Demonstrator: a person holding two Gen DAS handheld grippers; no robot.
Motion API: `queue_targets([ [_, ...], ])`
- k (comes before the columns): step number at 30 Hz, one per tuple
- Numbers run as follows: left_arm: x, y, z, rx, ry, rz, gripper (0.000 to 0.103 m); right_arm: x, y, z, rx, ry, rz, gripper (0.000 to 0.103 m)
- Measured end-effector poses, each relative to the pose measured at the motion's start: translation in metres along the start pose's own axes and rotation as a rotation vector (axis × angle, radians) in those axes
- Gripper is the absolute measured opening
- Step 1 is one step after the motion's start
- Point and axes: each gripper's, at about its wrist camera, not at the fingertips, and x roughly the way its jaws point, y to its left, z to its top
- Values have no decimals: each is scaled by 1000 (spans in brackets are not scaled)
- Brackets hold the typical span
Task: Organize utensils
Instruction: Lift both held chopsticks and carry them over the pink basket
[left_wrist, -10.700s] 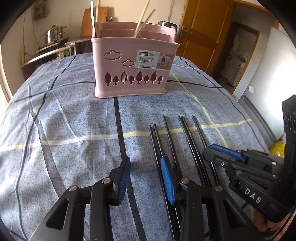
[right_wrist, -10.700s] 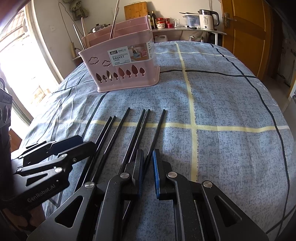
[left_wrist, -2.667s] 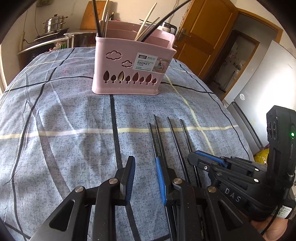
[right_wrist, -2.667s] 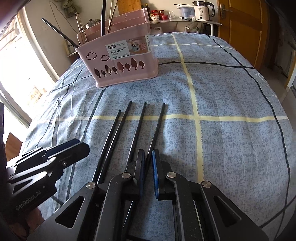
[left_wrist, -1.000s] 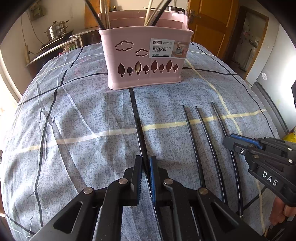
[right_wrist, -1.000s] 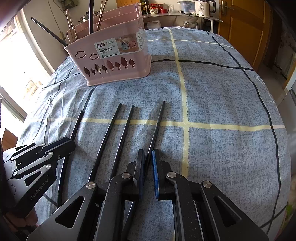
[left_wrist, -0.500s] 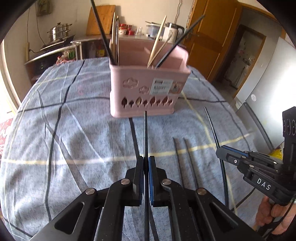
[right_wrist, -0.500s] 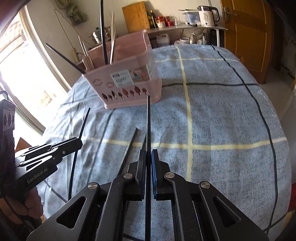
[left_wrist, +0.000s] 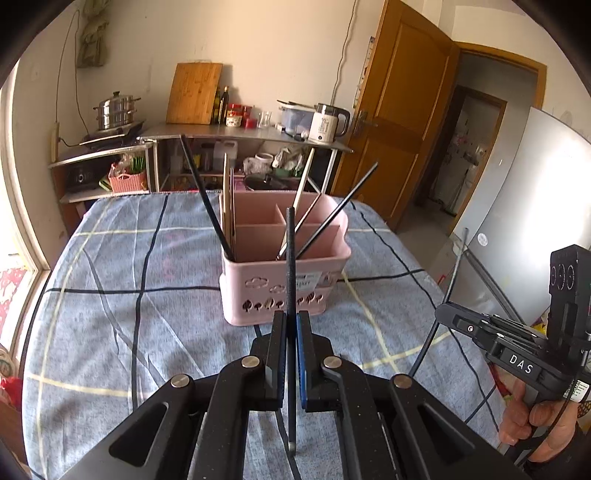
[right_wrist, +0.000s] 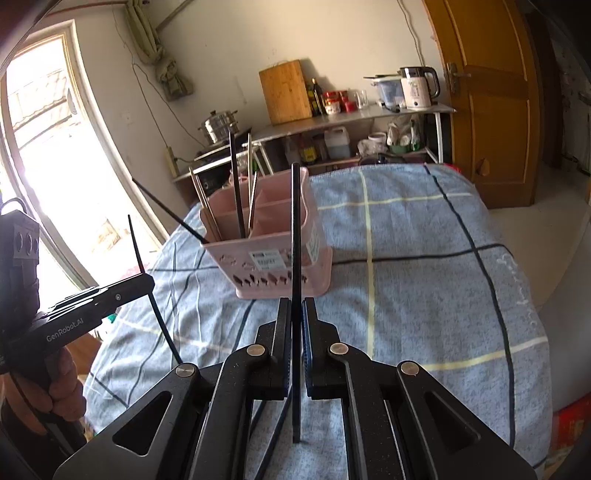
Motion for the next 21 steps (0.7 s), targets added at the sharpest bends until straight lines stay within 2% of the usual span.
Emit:
queue_targets([
  [21,-33,0,-18,-5,-1,-31,5,-25,6,-13,-35,-19,23,5],
])
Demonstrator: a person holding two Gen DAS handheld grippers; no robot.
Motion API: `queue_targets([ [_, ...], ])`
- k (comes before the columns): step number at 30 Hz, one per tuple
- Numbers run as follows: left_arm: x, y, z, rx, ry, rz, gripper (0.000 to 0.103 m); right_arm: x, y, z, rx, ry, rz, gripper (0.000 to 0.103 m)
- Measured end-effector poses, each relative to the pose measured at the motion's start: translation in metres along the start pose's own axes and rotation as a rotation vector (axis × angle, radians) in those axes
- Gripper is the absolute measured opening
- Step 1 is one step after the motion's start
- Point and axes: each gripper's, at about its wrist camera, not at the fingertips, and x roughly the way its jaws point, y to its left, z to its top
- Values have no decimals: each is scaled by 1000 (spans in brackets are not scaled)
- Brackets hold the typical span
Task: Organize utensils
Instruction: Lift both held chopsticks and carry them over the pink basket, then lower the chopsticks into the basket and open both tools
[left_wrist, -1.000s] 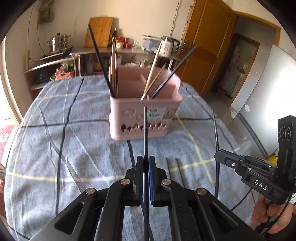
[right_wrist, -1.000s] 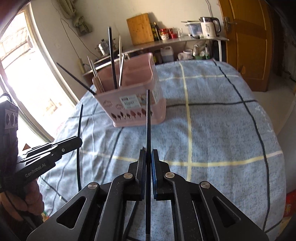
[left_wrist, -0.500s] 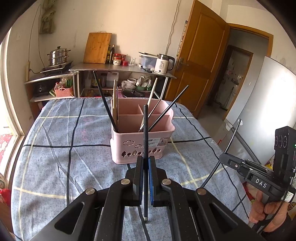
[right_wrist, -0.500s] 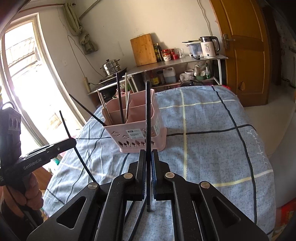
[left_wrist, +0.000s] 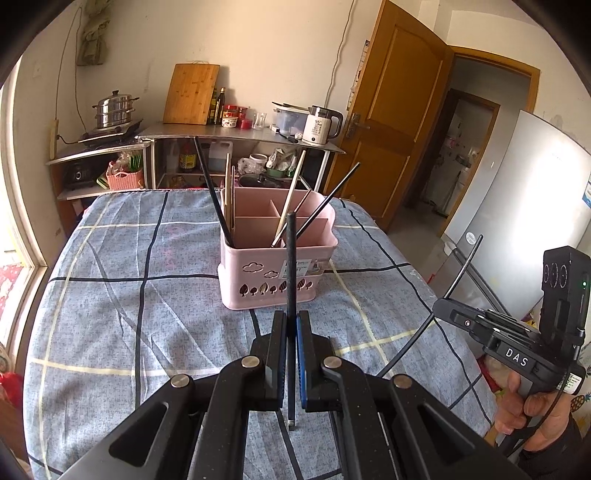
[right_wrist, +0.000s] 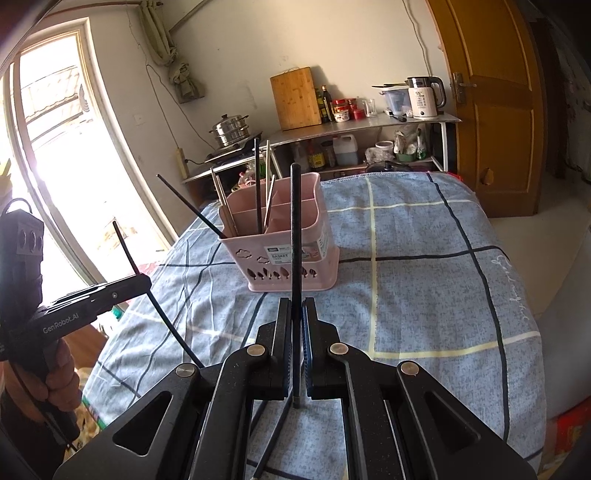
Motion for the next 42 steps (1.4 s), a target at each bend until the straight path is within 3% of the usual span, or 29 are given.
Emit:
queue_targets([
  [14,-11,4,38,15,-70,20,4,-3,25,35,-39,-91,47,5],
  [26,-20,8,114,29,-167,30,4,16,57,90,-87,-175,82,5],
  [34,-8,16,156,32,-207,48,4,27,62,126,-87,-250,69,5],
  [42,15,25,164,32,-221,52,4,54,65,129,-102,-239,40,5],
])
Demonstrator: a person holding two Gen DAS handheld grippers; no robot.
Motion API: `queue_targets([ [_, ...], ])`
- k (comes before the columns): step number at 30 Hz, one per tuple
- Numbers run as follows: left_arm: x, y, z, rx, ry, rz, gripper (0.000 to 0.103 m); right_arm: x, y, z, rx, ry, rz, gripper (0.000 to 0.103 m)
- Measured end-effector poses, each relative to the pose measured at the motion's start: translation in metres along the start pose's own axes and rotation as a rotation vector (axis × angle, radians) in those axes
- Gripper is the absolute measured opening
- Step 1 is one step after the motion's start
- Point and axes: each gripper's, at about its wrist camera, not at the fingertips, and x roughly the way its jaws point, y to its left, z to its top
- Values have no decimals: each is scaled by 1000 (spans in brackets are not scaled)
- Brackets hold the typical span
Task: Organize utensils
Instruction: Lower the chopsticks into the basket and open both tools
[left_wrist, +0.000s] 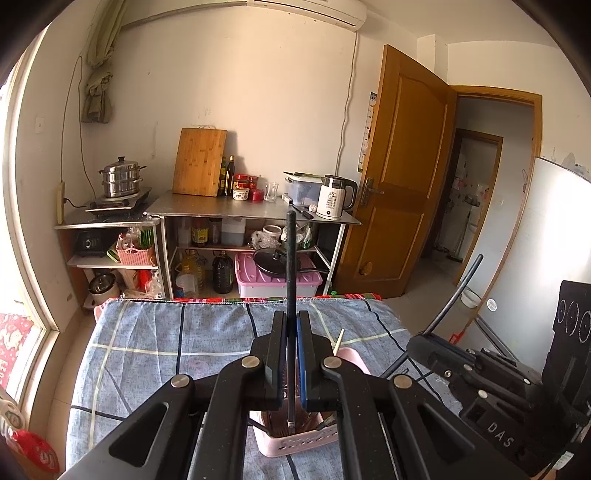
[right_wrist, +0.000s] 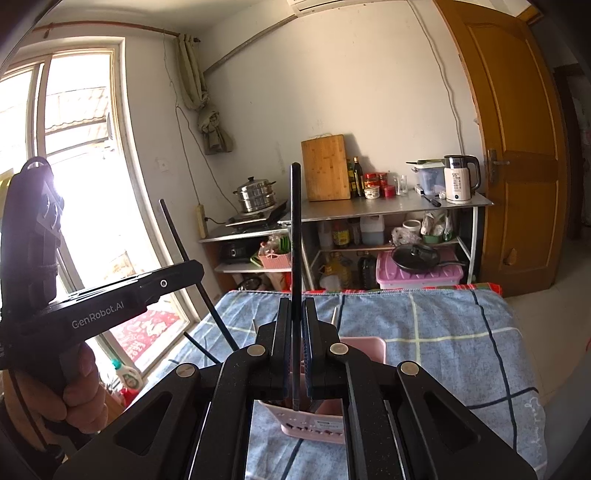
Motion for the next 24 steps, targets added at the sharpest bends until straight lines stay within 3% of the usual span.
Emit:
queue_targets([
  [15,42,15,-50,-35,99,0,5,32,-2,-39,4,116,-12,5],
  [24,41,12,-72,-18,140,4,6,29,-3,-48,-14,165,-6,6],
])
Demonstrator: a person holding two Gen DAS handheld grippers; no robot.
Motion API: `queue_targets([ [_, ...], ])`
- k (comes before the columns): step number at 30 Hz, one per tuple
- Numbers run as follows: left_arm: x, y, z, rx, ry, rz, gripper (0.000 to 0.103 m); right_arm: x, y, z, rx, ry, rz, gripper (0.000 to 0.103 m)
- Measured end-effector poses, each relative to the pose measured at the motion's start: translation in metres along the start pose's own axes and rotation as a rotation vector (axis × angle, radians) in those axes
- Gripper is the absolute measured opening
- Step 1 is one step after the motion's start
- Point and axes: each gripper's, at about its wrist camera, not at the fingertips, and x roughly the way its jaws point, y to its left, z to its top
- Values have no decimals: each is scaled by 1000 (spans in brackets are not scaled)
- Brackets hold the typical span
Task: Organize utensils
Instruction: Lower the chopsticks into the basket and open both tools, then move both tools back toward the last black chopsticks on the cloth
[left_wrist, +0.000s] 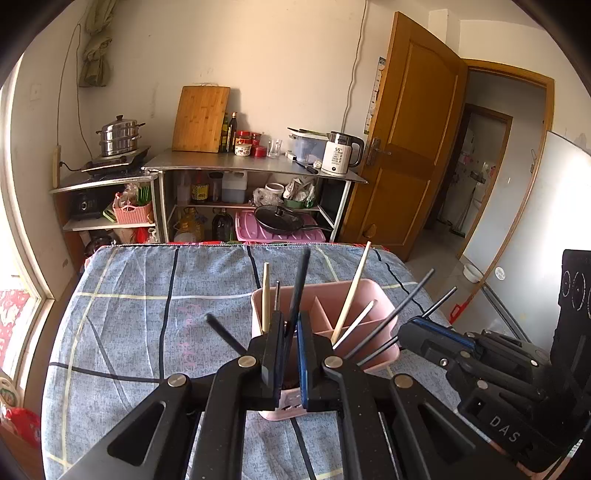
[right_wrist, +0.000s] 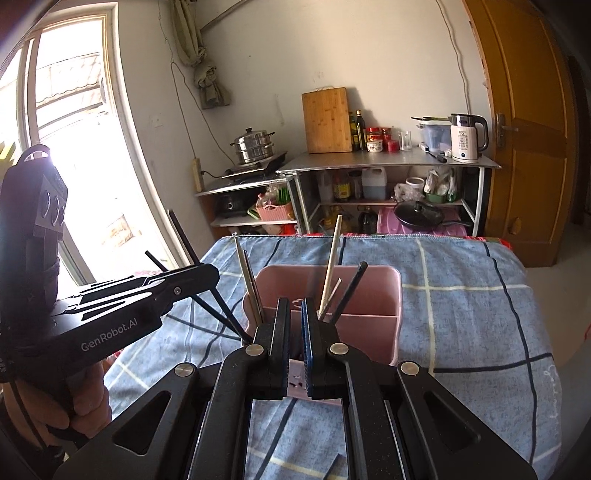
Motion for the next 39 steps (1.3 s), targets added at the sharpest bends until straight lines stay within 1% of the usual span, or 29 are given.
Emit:
queue_targets([
  [5,-19,-3,-5,-3,-33,3,7,-16,-1,-2,1,-20,-6,6],
  [9,-37,-6,-11,-11,-62,-5,10,-32,-4,-6,9,-41,-5,6],
  [12,-52,-9,-23,-17,-82,-11,11,-44,-7,-15,13,-45,-8,6],
  [16,-65,-13,-45,-27,-90,-14,11,-58,-13,-37,27,-29,-22,6],
  [19,-68,-18,-68,-35,-67,-17,11,-66,-19,-55,39,-10,-35,6],
  [24,-67,-25,-113,-49,-9,-36,11,-75,-29,-88,83,32,-46,6],
  [28,-71,-26,-140,-61,20,-46,11,-79,-33,-113,108,71,-48,6],
  [33,-75,-28,-168,-63,48,-42,11,-77,-31,-139,126,122,-43,7],
  [39,-78,-27,-187,-65,70,-40,11,-70,-26,-159,129,170,-39,7],
])
